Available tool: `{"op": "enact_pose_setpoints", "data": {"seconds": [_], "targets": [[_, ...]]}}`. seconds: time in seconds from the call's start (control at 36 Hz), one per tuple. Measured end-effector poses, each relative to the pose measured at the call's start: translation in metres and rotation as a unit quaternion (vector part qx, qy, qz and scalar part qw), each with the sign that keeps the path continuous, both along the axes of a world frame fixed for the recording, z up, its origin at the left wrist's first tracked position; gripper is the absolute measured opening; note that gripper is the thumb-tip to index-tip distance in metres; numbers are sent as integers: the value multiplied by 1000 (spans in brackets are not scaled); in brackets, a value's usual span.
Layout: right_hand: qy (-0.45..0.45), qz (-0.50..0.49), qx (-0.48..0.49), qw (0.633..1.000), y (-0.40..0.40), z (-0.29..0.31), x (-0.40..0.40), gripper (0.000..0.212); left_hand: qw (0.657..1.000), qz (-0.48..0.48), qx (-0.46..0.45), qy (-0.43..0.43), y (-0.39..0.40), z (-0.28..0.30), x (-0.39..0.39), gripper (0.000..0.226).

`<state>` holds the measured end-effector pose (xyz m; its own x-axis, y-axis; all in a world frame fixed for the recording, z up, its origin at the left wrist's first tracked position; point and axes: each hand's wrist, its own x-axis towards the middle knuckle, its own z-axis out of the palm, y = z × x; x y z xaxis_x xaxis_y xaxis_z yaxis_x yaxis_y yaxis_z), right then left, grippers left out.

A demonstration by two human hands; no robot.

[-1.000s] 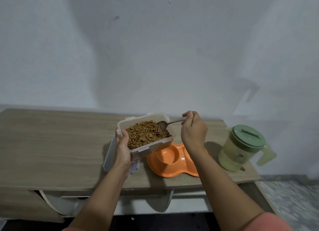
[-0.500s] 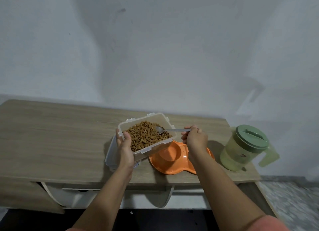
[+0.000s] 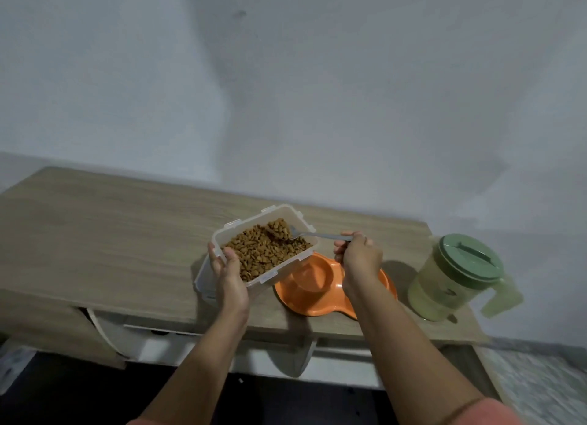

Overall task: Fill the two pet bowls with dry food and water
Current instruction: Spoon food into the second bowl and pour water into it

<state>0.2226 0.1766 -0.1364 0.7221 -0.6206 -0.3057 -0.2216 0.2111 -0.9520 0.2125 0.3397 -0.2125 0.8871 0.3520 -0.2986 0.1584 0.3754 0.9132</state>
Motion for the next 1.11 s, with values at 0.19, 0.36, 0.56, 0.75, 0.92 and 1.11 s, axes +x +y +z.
{"op": "enact_pose_setpoints", "data": {"seconds": [0.19, 0.36, 0.56, 0.75, 0.92, 1.11], "targets": [[-6, 22, 12, 1000, -16, 1, 3, 32, 996, 74, -49, -31, -23, 5, -12, 55], [-12, 47, 21, 999, -36, 3, 4, 34, 992, 104, -48, -44, -43, 0, -22, 53], [-19, 74, 20, 997, -63, 2, 6, 30, 982, 182, -18, -42, -62, -7, -30, 58], [-20, 81, -5, 997, -89, -4, 5, 36, 968, 241, -24, -71, -75, -10, -38, 60], [-3, 80, -56, 995, -104, -17, 6, 37, 962, 263, -26, -66, -80, -11, -42, 62], [-30, 215, -268, 939, -101, -51, 5, 34, 959, 276, -3, -65, -87, -7, -43, 63]]}}
